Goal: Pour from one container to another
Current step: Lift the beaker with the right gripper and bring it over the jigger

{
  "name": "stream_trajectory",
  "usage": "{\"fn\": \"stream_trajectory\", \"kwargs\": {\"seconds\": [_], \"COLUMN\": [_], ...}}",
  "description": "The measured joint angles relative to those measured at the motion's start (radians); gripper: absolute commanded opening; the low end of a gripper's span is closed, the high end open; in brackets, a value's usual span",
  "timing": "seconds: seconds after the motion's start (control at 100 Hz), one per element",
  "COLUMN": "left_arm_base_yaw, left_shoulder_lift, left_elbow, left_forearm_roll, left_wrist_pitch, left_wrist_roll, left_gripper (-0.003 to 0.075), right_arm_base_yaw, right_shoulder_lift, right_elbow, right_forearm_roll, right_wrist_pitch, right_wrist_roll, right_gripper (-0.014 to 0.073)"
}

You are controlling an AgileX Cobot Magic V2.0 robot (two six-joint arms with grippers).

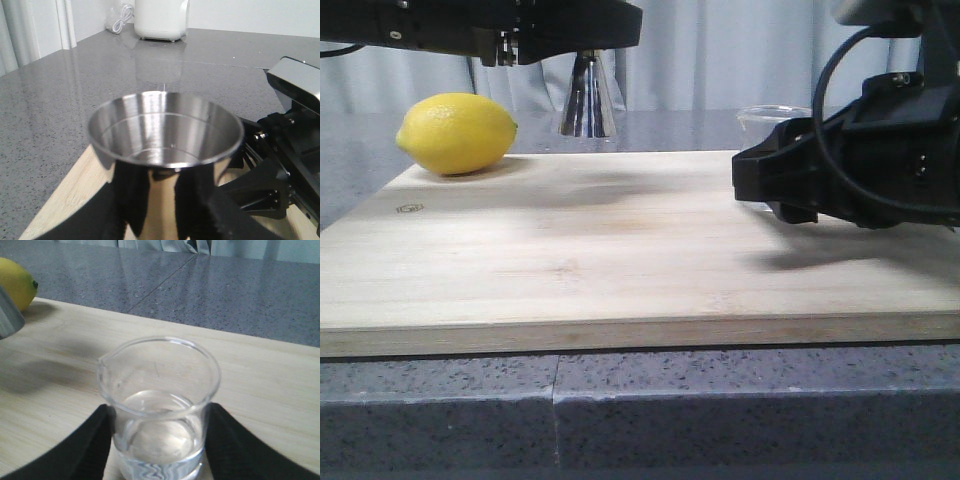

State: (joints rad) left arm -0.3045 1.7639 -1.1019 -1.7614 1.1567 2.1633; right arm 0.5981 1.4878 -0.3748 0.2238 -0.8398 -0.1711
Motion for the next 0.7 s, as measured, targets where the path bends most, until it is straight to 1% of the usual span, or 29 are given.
{"fn": "stream_trajectory", "kwargs": {"seconds": [0.13,0.19,0.48,0.58,0.7], "left_arm_base_yaw": [0.000,0.000,0.000,0.000,0.000], "left_shoulder_lift": [0.000,0.000,0.000,0.000,0.000], "left_elbow": [0.000,0.000,0.000,0.000,0.000], "left_forearm_roll": [0.000,0.000,0.000,0.000,0.000], "left_wrist_pitch": [0.000,0.000,0.000,0.000,0.000], "left_wrist_roll": [0.000,0.000,0.000,0.000,0.000], "left_gripper": [0.0179,0.0179,0.0179,0.0179,0.0179], "right_arm_base_yaw": [0.000,0.000,0.000,-0.002,-0.006], "right_shoulder_lift": [-0.004,-0.019,-0.175,-0.227,-0.276], "right_elbow": [0.000,0.000,-0.003,-0.036,-0.132], "right_forearm_roll": [0.000,0.000,0.001,0.002,0.003], "right_wrist_pitch": [0.003,0.025,0.098,0.192,0.362], "right_wrist_roll": [0.000,0.000,0.000,-0.013,-0.064], "right_gripper": [0.0311,0.0311,0.0311,0.0311,0.0311]}}
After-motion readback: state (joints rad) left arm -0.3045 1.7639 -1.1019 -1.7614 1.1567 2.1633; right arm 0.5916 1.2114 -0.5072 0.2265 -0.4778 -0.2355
